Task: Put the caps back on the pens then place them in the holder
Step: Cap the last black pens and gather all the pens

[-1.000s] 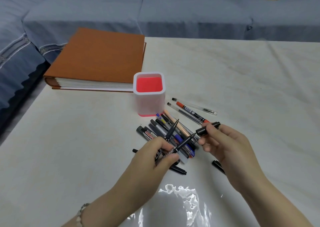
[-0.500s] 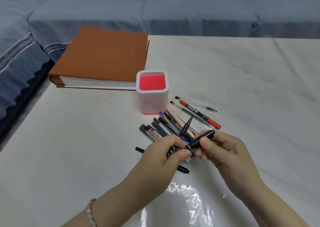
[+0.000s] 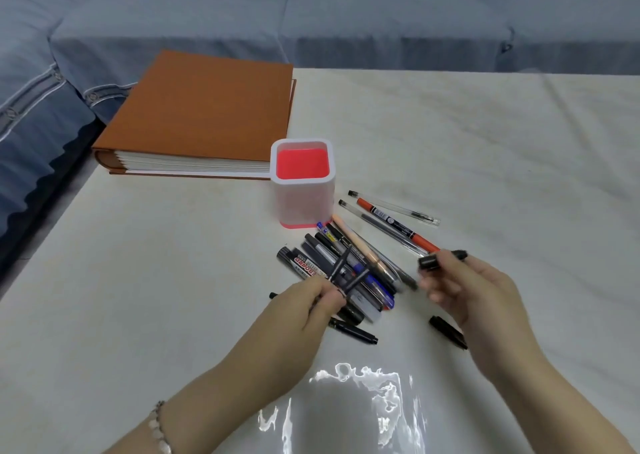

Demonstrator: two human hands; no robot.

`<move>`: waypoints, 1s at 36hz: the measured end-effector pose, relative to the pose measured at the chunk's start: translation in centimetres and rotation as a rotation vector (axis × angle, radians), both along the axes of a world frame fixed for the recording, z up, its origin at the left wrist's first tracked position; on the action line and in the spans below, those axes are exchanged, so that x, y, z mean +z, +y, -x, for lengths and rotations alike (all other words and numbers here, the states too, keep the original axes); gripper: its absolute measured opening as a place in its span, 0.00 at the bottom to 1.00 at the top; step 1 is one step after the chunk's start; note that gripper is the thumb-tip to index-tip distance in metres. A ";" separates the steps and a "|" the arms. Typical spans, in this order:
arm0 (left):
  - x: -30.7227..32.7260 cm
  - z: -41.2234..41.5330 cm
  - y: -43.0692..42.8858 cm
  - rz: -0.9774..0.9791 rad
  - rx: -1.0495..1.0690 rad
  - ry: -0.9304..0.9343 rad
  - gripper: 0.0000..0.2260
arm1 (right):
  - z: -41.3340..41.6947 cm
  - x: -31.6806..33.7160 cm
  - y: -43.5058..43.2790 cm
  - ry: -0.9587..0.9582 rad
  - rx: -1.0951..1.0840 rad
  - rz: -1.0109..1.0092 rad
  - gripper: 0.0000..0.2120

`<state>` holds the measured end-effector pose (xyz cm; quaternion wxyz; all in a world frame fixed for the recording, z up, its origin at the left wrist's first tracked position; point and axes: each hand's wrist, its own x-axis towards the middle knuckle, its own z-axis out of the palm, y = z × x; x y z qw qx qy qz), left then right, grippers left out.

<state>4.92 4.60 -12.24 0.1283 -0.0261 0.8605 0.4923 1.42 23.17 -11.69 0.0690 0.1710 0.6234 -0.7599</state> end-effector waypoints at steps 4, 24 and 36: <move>0.3 0.0 0.1 -0.453 0.165 -0.254 0.13 | 0.4 0.2 0.9 0.007 0.022 -0.019 0.09; 1.8 -0.2 0.4 -0.513 -0.062 -0.376 0.12 | -0.3 -0.2 -1.5 0.016 0.361 -0.095 0.09; -0.3 0.2 -0.2 -0.407 0.016 -0.251 0.07 | -0.1 -0.4 -0.9 0.044 0.561 -0.170 0.10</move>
